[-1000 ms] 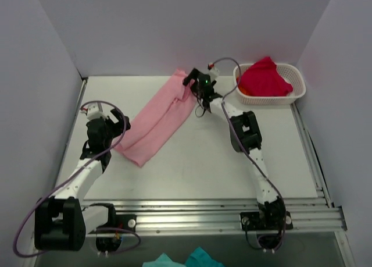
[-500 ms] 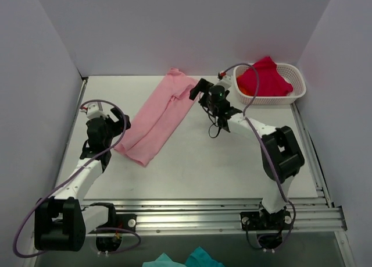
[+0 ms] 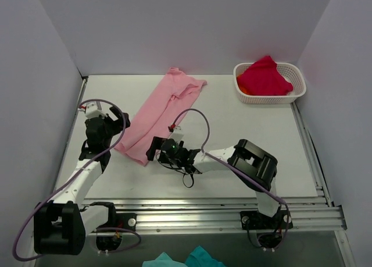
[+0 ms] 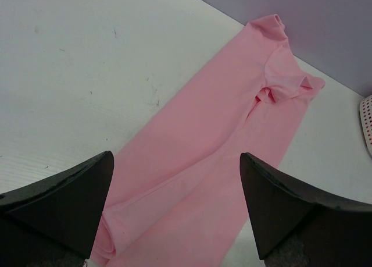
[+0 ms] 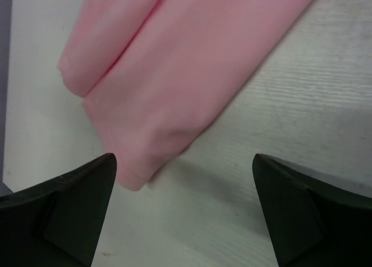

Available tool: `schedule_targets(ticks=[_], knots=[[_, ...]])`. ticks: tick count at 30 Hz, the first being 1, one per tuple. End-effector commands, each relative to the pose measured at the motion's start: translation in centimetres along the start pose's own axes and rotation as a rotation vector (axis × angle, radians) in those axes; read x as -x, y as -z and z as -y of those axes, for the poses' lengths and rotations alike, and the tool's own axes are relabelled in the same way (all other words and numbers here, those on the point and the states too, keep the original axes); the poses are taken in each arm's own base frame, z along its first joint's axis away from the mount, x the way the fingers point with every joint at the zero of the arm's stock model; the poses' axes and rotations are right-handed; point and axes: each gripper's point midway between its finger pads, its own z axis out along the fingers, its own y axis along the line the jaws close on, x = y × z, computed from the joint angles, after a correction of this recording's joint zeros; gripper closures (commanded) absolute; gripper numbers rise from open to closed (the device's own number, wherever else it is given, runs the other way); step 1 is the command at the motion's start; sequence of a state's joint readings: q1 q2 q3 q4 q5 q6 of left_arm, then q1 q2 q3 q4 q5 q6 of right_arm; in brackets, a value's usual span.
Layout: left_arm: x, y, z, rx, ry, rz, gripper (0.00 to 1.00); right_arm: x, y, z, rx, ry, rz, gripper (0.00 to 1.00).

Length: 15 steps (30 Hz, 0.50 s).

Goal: Fold and stack the t-shirts
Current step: Rotate the tshirt 90 degrees

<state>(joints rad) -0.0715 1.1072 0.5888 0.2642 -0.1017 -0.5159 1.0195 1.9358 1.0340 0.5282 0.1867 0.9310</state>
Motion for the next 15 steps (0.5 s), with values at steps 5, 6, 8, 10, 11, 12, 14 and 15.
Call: schedule_targets(ticks=[5, 6, 8, 10, 11, 12, 14, 15], knots=[[2.1, 0.5, 0.8, -0.019, -0.002, 0.063, 0.02, -2.8, -1.6, -3.0, 0.069, -0.062, -0.034, 0.00], [2.1, 0.5, 0.9, -0.020, -0.002, 0.062, 0.02, -3.1, -1.8, -3.1, 0.068, -0.057, -0.042, 0.00], [2.1, 0.6, 0.8, -0.016, -0.003, 0.064, 0.02, -3.8, -2.5, -3.6, 0.076, -0.049, -0.057, 0.00], [2.1, 0.6, 0.7, -0.011, -0.005, 0.065, 0.02, -4.4, -3.1, -3.5, 0.072, -0.051, -0.071, 0.00], [2.1, 0.6, 0.7, -0.010, -0.005, 0.066, 0.02, -4.4, -3.3, -3.9, 0.084, -0.052, -0.073, 0.00], [2.1, 0.6, 0.6, -0.010, -0.006, 0.066, 0.02, -4.7, -3.5, -3.8, 0.083, -0.052, -0.081, 0.00], [2.2, 0.6, 0.5, -0.006, -0.007, 0.068, 0.02, -4.9, -3.6, -3.8, 0.089, -0.054, -0.087, 0.07], [2.1, 0.6, 0.5, -0.004, -0.007, 0.067, 0.02, -5.1, -3.5, -3.8, 0.092, -0.052, -0.095, 0.12]])
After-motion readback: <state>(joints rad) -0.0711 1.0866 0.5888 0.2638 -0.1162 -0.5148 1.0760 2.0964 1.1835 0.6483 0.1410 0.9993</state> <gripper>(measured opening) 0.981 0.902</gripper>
